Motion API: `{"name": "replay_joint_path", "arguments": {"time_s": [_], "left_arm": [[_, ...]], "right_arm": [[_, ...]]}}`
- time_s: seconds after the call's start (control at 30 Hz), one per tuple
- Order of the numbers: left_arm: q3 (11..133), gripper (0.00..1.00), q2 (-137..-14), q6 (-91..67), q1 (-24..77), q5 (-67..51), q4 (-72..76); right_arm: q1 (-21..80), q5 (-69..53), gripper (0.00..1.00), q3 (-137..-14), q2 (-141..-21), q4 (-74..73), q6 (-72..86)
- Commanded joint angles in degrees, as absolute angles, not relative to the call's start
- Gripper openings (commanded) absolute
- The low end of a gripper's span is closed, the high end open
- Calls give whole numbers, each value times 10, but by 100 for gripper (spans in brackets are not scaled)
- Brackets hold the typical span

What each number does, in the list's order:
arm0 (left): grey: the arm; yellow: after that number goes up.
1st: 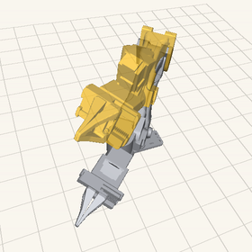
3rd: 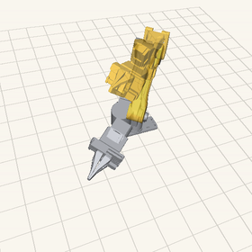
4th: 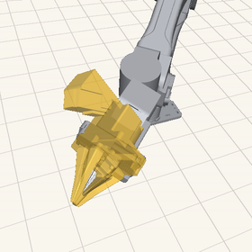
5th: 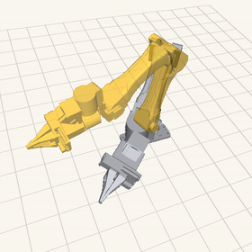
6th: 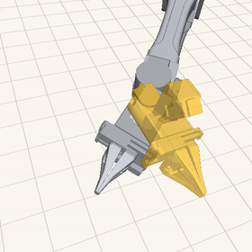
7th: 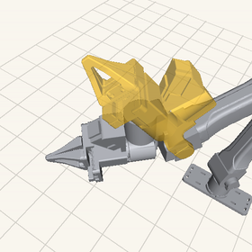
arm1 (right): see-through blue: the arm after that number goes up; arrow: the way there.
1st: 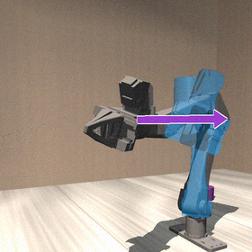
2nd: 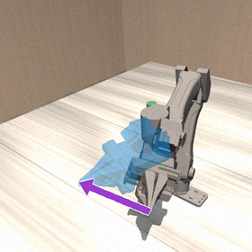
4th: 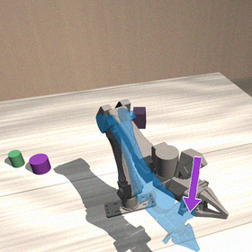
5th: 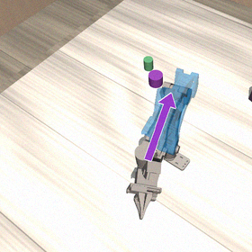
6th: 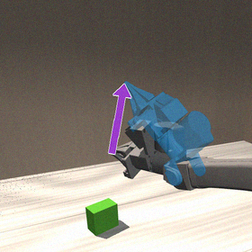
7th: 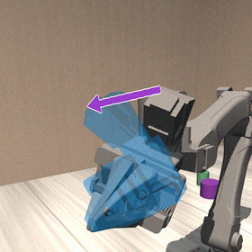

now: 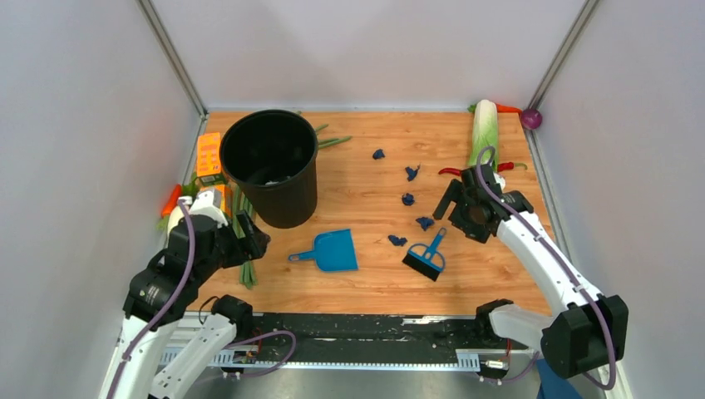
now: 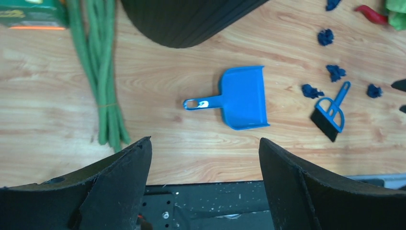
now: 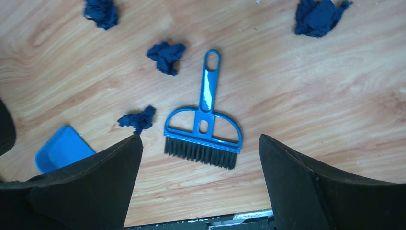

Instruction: Sweep away the paper scraps from the table

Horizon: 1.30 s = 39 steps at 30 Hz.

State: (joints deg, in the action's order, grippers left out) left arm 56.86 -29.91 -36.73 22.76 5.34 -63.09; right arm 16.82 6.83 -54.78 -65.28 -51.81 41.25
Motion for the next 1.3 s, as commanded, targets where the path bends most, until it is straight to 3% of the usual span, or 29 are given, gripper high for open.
{"name": "replay_joint_path", "arguments": {"time_s": [0.0, 0.13, 0.37, 0.7, 1.13, 1.27], "left_arm": [[599, 90, -261, -372, 229, 113, -700], [612, 90, -215, -355, 229, 86, -708], [582, 90, -136, -358, 229, 11, -684], [562, 90, -106, -425, 229, -9, -683], [588, 90, -226, -438, 229, -38, -624], [584, 90, -236, -442, 229, -48, -604]], "right_arm": [[169, 94, 94, -520, -666, -538, 461], [170, 81, 92, -516, -718, -526, 441], [170, 64, 79, -520, -784, -482, 436], [170, 56, 78, -544, -862, -439, 424], [170, 83, 40, -533, -933, -421, 401], [170, 79, 16, -531, -936, -418, 381]]}}
